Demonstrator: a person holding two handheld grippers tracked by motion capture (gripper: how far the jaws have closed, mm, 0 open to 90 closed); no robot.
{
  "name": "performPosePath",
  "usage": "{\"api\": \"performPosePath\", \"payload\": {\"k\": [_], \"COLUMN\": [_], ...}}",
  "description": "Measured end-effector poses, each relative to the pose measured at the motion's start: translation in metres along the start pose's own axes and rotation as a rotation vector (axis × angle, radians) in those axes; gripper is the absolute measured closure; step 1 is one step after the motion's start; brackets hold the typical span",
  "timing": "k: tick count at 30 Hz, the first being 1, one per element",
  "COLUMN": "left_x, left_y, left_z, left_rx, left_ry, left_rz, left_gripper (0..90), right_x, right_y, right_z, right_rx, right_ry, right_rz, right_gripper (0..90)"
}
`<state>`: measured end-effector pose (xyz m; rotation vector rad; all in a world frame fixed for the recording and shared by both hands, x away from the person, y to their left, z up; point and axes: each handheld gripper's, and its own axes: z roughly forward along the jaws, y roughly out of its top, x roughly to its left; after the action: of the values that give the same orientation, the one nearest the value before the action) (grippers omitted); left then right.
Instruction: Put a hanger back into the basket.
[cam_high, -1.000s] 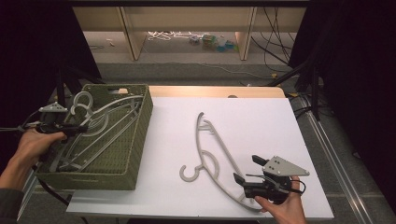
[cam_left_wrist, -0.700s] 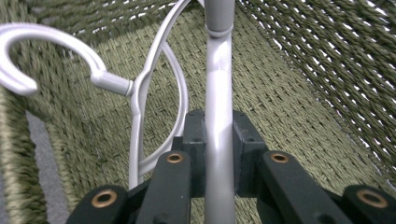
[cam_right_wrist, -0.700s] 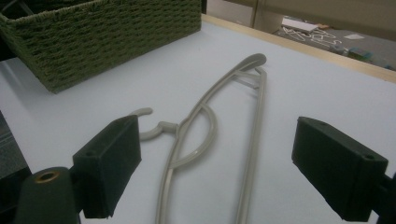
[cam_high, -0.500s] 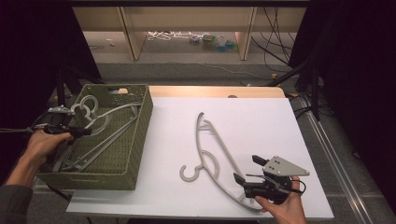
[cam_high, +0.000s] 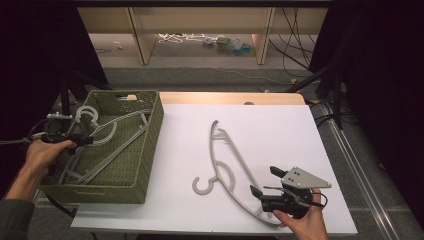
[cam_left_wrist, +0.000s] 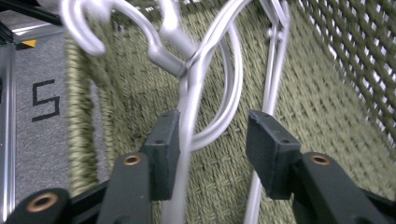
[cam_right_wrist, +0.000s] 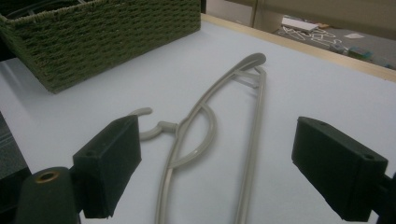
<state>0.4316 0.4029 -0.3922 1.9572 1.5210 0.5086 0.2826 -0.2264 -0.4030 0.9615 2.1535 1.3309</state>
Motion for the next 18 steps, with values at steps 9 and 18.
{"api": "performPosePath", "payload": {"k": [9, 18], "left_x": [-0.011, -0.054], "left_y": [0.005, 0.005], "left_z": [-0.041, -0.092], "left_rx": [-0.104, -0.312], "left_ry": [-0.001, -0.079], "left_rz": [-0.017, -0.039], "left_gripper": [38.5, 32.9], "right_x": [0.000, 0.002], "right_y": [0.000, 0.000], "right_z": [0.000, 0.000], "right_rx": [-0.002, 0.006], "right_ry": [-0.001, 0.003], "right_rz": [0.001, 0.016], "right_gripper": [16.5, 16.5]}}
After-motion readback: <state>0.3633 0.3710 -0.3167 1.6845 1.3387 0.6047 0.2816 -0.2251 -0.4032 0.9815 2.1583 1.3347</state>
